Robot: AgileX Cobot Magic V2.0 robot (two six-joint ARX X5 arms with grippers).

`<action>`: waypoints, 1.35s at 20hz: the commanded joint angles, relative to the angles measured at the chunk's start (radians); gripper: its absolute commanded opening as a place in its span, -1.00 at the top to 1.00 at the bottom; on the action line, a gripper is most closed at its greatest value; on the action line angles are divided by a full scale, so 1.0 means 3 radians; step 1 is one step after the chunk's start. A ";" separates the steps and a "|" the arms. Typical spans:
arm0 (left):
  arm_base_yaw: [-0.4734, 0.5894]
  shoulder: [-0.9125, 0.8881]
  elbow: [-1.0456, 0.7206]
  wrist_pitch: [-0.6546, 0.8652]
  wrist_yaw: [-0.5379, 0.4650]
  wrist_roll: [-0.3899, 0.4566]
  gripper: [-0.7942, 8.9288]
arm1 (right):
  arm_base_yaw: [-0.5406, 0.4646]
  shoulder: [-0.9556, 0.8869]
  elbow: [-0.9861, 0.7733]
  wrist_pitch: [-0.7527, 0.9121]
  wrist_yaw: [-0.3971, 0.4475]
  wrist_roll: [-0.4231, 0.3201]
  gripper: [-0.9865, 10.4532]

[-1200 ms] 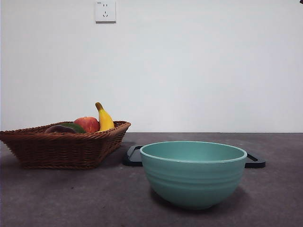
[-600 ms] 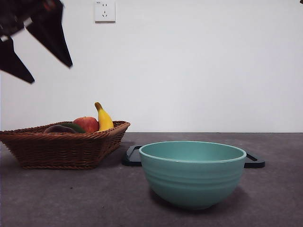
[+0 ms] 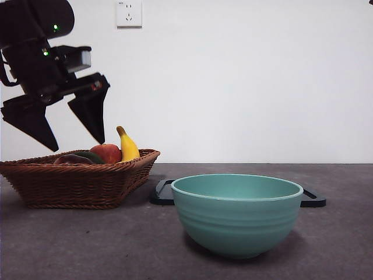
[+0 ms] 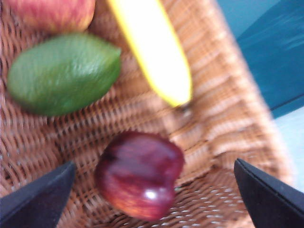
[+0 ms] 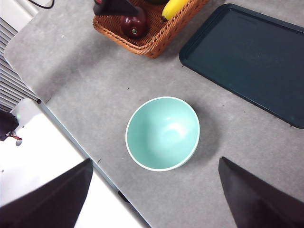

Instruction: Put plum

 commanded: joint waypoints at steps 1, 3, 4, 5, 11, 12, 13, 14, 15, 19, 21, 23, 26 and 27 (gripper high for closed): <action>-0.0013 0.0145 0.0088 0.0004 -0.0022 0.0055 -0.24 | 0.0019 0.0019 0.0060 0.0008 -0.0010 -0.0032 0.09; -0.0015 0.0237 0.0088 0.0005 -0.0022 0.0079 -0.24 | 0.0019 0.0019 0.0060 0.0008 -0.0010 -0.0032 0.09; -0.0017 0.0277 0.0088 0.0001 -0.0022 0.0080 -0.24 | 0.0019 0.0019 0.0060 0.0006 -0.0010 -0.0032 0.09; -0.0017 0.0320 0.0088 -0.0009 -0.0022 0.0079 -0.24 | 0.0019 0.0019 0.0060 0.0006 -0.0010 -0.0032 0.09; -0.0015 0.0399 0.0088 -0.0009 -0.0023 0.0080 -0.09 | 0.0019 0.0019 0.0060 0.0009 -0.0010 -0.0032 0.09; -0.0015 0.0399 0.0088 -0.0009 -0.0023 0.0080 -0.03 | 0.0019 0.0019 0.0060 0.0009 -0.0010 -0.0032 0.09; -0.0015 0.0399 0.0088 -0.0015 -0.0023 0.0079 0.06 | 0.0019 0.0019 0.0060 0.0009 -0.0010 -0.0032 0.09; -0.0015 0.0399 0.0088 -0.0033 -0.0023 0.0080 0.15 | 0.0019 0.0019 0.0060 0.0009 -0.0010 -0.0032 0.09; -0.0015 0.0399 0.0088 -0.0069 -0.0022 0.0084 0.22 | 0.0019 0.0018 0.0060 0.0009 -0.0009 -0.0033 0.09; -0.0015 0.0397 0.0099 -0.0088 -0.0019 0.0090 0.28 | 0.0019 0.0018 0.0060 0.0010 -0.0009 -0.0033 0.09; -0.0015 0.0359 0.0198 -0.0118 -0.0017 0.0088 0.28 | 0.0019 0.0018 0.0060 0.0009 -0.0009 -0.0033 0.09; -0.0017 0.0261 0.0397 -0.0278 0.0134 0.0089 0.28 | 0.0019 0.0018 0.0060 0.0010 -0.0008 -0.0034 0.09; -0.0069 0.0014 0.0645 -0.0543 0.0727 0.0076 0.28 | 0.0019 0.0018 0.0060 0.0013 0.0015 -0.0036 0.09; -0.0126 -0.0125 0.0676 -0.0599 0.0951 0.0075 0.27 | 0.0019 0.0018 0.0060 0.0013 0.0015 -0.0036 0.09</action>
